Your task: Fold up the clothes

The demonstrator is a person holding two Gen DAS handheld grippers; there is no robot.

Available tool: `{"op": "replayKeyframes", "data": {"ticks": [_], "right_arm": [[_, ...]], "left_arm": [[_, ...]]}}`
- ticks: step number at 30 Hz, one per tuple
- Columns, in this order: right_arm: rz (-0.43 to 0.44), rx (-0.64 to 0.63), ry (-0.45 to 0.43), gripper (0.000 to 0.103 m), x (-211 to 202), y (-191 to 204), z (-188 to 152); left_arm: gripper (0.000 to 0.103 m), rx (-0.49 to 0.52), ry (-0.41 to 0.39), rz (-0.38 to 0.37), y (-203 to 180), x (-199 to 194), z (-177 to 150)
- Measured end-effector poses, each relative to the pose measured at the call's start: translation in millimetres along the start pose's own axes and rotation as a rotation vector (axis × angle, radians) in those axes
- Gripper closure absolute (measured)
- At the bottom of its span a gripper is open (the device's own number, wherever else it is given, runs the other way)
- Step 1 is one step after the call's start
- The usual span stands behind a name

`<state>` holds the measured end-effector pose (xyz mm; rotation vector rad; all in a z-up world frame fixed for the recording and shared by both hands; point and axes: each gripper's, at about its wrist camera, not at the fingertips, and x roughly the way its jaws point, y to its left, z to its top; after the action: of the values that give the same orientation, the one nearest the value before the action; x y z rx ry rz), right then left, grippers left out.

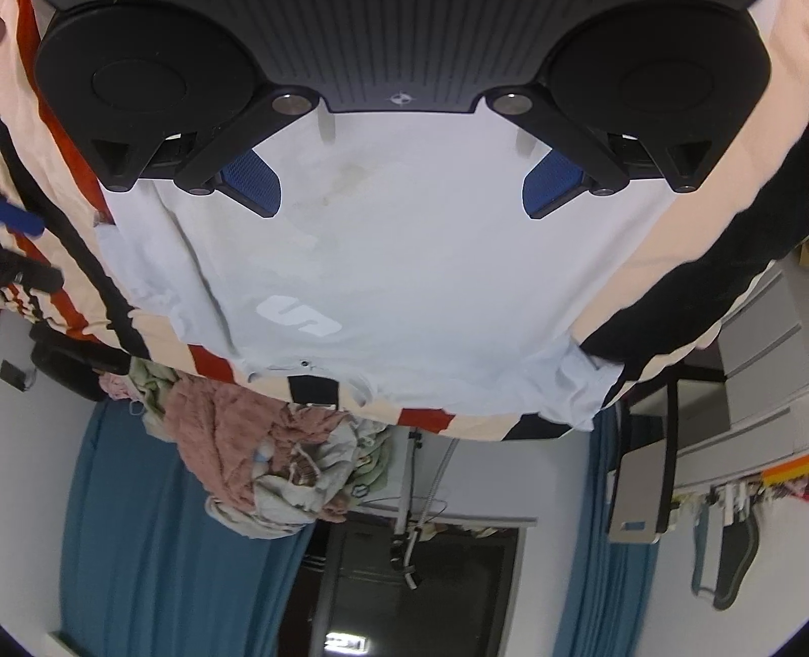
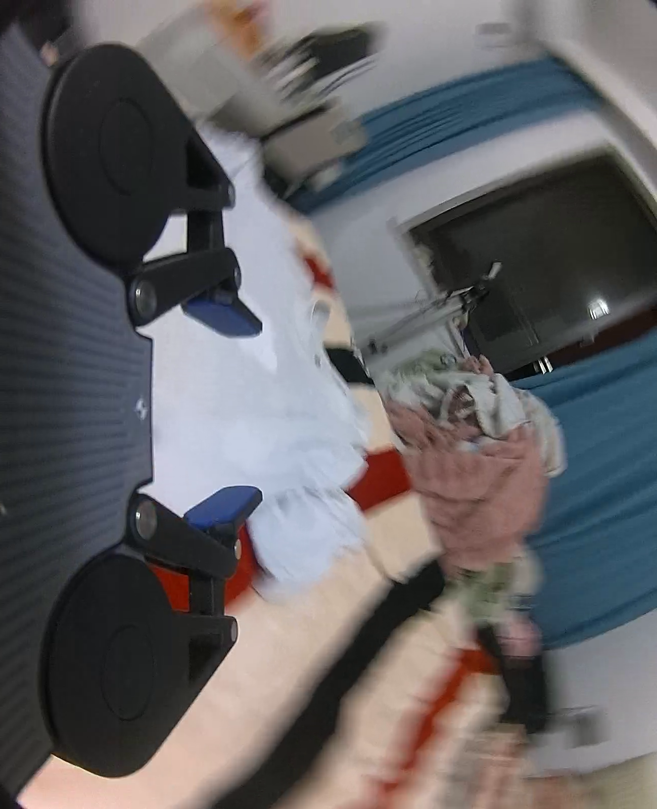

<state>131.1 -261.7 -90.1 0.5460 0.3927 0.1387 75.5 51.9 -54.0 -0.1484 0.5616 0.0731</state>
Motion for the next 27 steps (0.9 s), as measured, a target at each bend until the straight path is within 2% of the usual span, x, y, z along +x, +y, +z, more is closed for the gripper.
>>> {"op": "replayKeyframes", "data": {"ticks": [2, 7, 10, 13, 16, 19, 20, 21, 23, 24, 27], "right_arm": [[-0.018, 0.147, 0.002, 0.012, 15, -26, 4], [-0.031, 0.425, 0.041, 0.012, 64, -88, 2], [0.003, 0.577, 0.043, 0.011, 100, -123, -6], [0.034, 0.553, -0.010, 0.011, 131, -128, 2], [0.026, 0.506, -0.007, 0.012, 170, -127, 19], [-0.015, 0.504, -0.005, 0.025, 206, -134, 35], [-0.033, 0.508, -0.004, 0.039, 215, -137, 40], [-0.059, 0.504, 0.009, 0.065, 223, -140, 47], [-0.101, 0.463, 0.055, 0.088, 236, -142, 62], [-0.093, 0.409, 0.065, 0.089, 239, -141, 73], [-0.096, 0.242, -0.053, 0.090, 219, -145, 110]], "left_arm": [[0.000, -0.017, 0.007, 0.001, -1, 2, 0], [0.000, -0.053, 0.017, -0.014, -4, 12, -1], [0.000, -0.113, 0.029, -0.039, -1, 24, -2], [0.000, -0.166, 0.038, -0.057, 3, 35, -2], [0.000, -0.197, 0.038, -0.060, 8, 43, -3], [0.000, -0.226, 0.044, -0.059, 11, 50, -4], [0.000, -0.239, 0.052, -0.058, 12, 52, -5], [0.000, -0.251, 0.064, -0.065, 12, 56, -5], [0.000, -0.267, 0.082, -0.077, 13, 63, -5], [0.000, -0.266, 0.085, -0.083, 14, 66, -4], [0.000, -0.200, 0.078, -0.063, 8, 76, -4]]}}
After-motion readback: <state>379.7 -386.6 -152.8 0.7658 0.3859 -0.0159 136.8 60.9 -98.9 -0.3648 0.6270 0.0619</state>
